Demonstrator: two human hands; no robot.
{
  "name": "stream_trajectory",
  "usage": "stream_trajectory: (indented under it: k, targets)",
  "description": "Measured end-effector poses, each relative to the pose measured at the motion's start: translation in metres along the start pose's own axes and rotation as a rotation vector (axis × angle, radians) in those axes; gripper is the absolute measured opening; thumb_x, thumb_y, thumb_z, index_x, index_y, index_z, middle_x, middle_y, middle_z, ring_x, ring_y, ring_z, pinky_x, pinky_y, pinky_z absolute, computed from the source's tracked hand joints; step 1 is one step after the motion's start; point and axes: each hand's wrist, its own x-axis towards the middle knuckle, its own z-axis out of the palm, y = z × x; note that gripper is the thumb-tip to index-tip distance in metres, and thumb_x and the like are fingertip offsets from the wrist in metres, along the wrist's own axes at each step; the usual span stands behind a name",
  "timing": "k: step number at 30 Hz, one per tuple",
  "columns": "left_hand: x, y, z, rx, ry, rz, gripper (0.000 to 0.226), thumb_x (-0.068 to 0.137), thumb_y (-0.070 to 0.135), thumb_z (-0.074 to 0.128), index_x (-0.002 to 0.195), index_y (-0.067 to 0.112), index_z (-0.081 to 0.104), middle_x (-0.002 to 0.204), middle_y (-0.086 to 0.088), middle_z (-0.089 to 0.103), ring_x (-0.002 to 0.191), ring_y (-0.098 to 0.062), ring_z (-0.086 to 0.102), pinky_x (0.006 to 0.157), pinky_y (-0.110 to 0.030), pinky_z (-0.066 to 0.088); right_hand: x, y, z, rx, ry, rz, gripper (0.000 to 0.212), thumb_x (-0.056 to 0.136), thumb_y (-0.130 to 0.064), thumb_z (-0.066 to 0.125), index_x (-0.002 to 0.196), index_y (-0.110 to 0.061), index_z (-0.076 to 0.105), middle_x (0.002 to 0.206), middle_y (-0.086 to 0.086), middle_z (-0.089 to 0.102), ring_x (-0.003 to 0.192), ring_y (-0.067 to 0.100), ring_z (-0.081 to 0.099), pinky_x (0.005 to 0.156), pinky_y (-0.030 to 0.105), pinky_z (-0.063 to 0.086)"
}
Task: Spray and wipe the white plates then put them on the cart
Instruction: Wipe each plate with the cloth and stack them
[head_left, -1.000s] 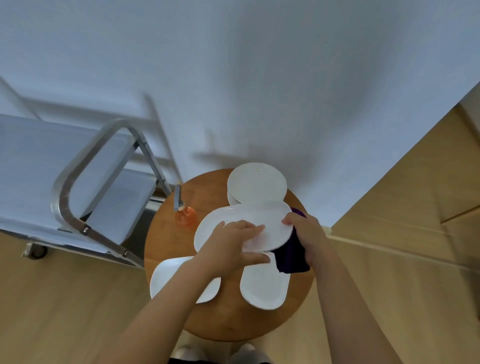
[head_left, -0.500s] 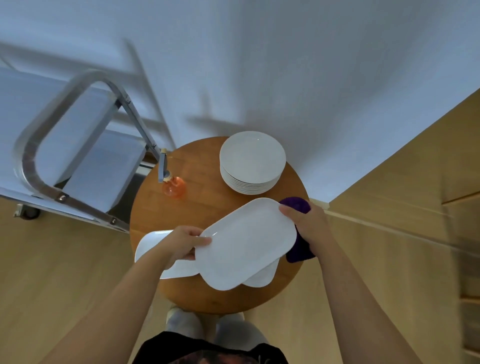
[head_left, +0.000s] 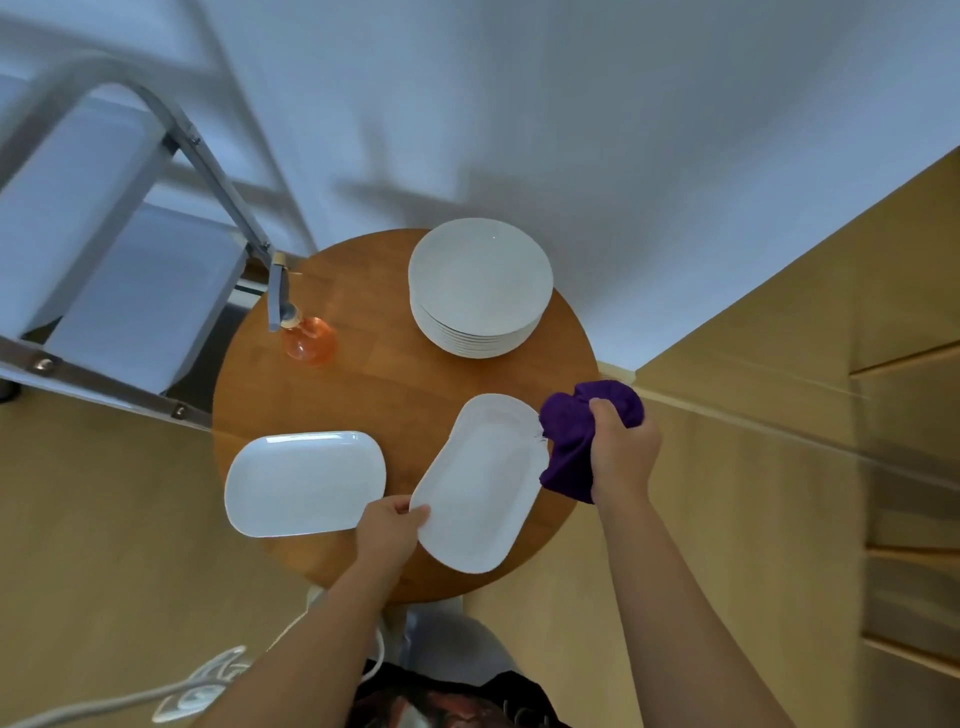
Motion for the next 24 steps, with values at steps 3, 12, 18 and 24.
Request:
stream_trajectory:
  k: [3,12,18,24]
  targets:
    - [0.001,-0.003,0.013,0.047,0.05,0.025,0.022,0.092,0.024,0.062,0.109,0.01,0.064,0.098,0.0,0.058,0.092,-0.019,0.054,0.097,-0.039,0.046,-0.006,0.007,0.002,-0.017,-0.018,0.002,0.012,0.076,-0.022,0.066,0.086,-0.022,0.06,0.077,-0.004,0.061,0.067,0.014,0.058,0.054,0.023,0.047]
    - [0.016,0.003,0.023,0.579,-0.021,0.18,0.026,0.099,0.04,0.044,0.09,0.016,0.053,0.083,0.002,0.057,0.077,-0.012,0.056,0.07,-0.021,0.043,-0.016,0.022,0.005,-0.066,-0.033,-0.009,0.009,0.077,-0.02,0.065,0.084,-0.019,0.06,0.074,-0.004,0.058,0.065,0.012,0.055,0.05,0.018,0.044]
    - [0.026,0.005,0.017,0.69,-0.032,0.252,0.03,0.098,0.049,0.04,0.09,0.021,0.051,0.084,0.006,0.055,0.077,-0.01,0.055,0.072,-0.02,0.042,-0.025,0.027,0.016,-0.097,-0.077,-0.024,0.011,0.078,-0.021,0.064,0.088,-0.022,0.061,0.077,-0.004,0.06,0.072,0.015,0.059,0.052,0.019,0.045]
    - [0.033,0.001,-0.006,0.6,0.001,0.213,0.034,0.098,0.04,0.045,0.069,0.023,0.047,0.071,0.004,0.055,0.063,-0.01,0.052,0.069,-0.022,0.043,-0.038,0.027,0.037,-0.118,-0.111,-0.039,0.02,0.077,-0.021,0.066,0.095,-0.026,0.062,0.089,-0.003,0.064,0.082,0.016,0.062,0.051,0.016,0.049]
